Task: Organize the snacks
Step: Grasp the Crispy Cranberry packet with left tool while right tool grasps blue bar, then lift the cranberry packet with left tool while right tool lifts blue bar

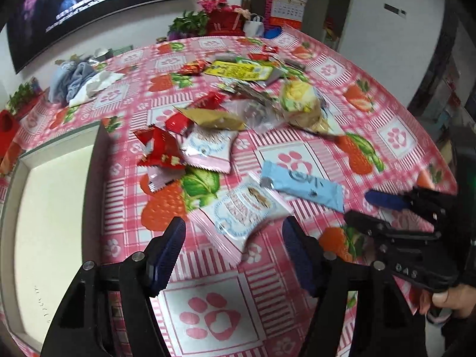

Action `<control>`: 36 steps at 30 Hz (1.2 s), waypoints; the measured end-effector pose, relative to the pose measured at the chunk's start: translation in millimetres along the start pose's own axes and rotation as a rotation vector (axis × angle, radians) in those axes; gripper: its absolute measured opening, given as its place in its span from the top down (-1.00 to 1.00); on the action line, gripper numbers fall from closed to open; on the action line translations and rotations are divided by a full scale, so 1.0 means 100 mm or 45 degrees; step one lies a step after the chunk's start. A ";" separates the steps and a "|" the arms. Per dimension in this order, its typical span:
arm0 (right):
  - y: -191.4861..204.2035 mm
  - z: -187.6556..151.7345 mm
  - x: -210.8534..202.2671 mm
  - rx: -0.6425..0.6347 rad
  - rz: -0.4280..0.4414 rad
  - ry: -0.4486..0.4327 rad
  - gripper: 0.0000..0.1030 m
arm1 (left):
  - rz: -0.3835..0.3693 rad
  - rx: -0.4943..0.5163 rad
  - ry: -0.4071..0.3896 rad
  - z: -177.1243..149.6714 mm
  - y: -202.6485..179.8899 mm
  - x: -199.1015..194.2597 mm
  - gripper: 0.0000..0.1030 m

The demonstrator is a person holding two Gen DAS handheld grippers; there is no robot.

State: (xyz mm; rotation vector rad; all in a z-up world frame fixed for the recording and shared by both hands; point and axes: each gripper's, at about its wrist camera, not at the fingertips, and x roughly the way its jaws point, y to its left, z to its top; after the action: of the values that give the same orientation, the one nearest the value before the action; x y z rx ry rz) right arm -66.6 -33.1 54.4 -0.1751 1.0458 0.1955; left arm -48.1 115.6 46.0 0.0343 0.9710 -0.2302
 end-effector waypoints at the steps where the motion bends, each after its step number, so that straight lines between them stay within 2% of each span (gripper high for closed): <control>1: -0.02 0.01 0.00 0.009 0.008 0.003 0.09 | -0.002 -0.017 -0.006 0.05 0.02 0.00 -0.39; 2: -0.03 0.02 0.00 0.014 0.017 0.005 0.09 | -0.015 -0.019 -0.014 0.10 0.02 0.01 -0.41; 4: 0.00 0.06 -0.01 -0.018 0.059 0.001 -0.16 | -0.038 0.070 -0.011 0.19 -0.03 0.05 -0.50; 5: 0.02 0.08 -0.02 -0.058 0.072 -0.010 -0.52 | -0.047 0.136 0.002 0.21 -0.05 0.10 -0.50; 6: 0.05 0.11 -0.05 -0.105 0.076 -0.035 -0.64 | -0.056 0.184 0.018 0.21 -0.07 0.12 -0.50; 7: 0.06 0.14 -0.08 -0.151 0.073 -0.069 -0.64 | -0.061 0.247 0.054 0.22 -0.08 0.20 -0.50; 11: 0.05 0.32 -0.10 -0.257 0.132 -0.109 -0.64 | -0.110 0.293 0.166 0.27 -0.09 0.43 -0.50; 15: 0.19 0.45 0.12 -0.391 0.149 -0.009 -0.64 | -0.129 0.347 0.234 0.20 -0.14 0.56 -0.50; 17: 0.27 0.47 0.23 -0.439 0.157 0.024 -0.63 | -0.089 0.384 0.199 0.18 -0.17 0.58 -0.42; 18: 0.30 0.48 0.28 -0.455 0.168 0.033 -0.53 | -0.077 0.356 0.186 0.20 -0.15 0.60 -0.36; 20: 0.34 0.46 0.36 -0.446 0.207 0.026 -0.27 | -0.041 0.284 0.152 0.24 -0.09 0.60 -0.05; 22: 0.35 0.50 0.37 -0.428 0.200 0.016 0.02 | -0.019 0.270 0.142 0.21 -0.11 0.58 0.03; 23: 0.35 0.51 0.37 -0.412 0.198 0.021 0.48 | -0.009 0.285 0.133 0.16 -0.15 0.55 0.06; 27: 0.29 0.34 0.26 -0.298 0.132 0.004 0.51 | 0.028 0.252 0.093 -0.12 -0.19 0.35 0.07; 30: 0.23 0.14 0.14 -0.164 0.101 -0.027 0.51 | 0.078 0.103 0.020 -0.32 -0.13 0.24 0.07; 31: 0.21 0.06 0.09 -0.106 0.088 -0.047 0.51 | 0.090 0.055 -0.003 -0.34 -0.11 0.23 0.07; 33: 0.20 0.02 0.07 -0.037 0.073 -0.077 0.51 | 0.143 0.044 -0.020 -0.33 -0.15 0.24 0.07; 36: 0.26 0.01 0.07 -0.020 0.020 -0.104 0.51 | 0.193 0.033 -0.025 -0.31 -0.19 0.26 0.08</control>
State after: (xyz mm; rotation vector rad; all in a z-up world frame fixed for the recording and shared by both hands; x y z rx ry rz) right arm -69.3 -7.3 47.6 -0.1714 0.9646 0.2235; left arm -63.0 96.4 8.7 0.1286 0.9409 -0.1030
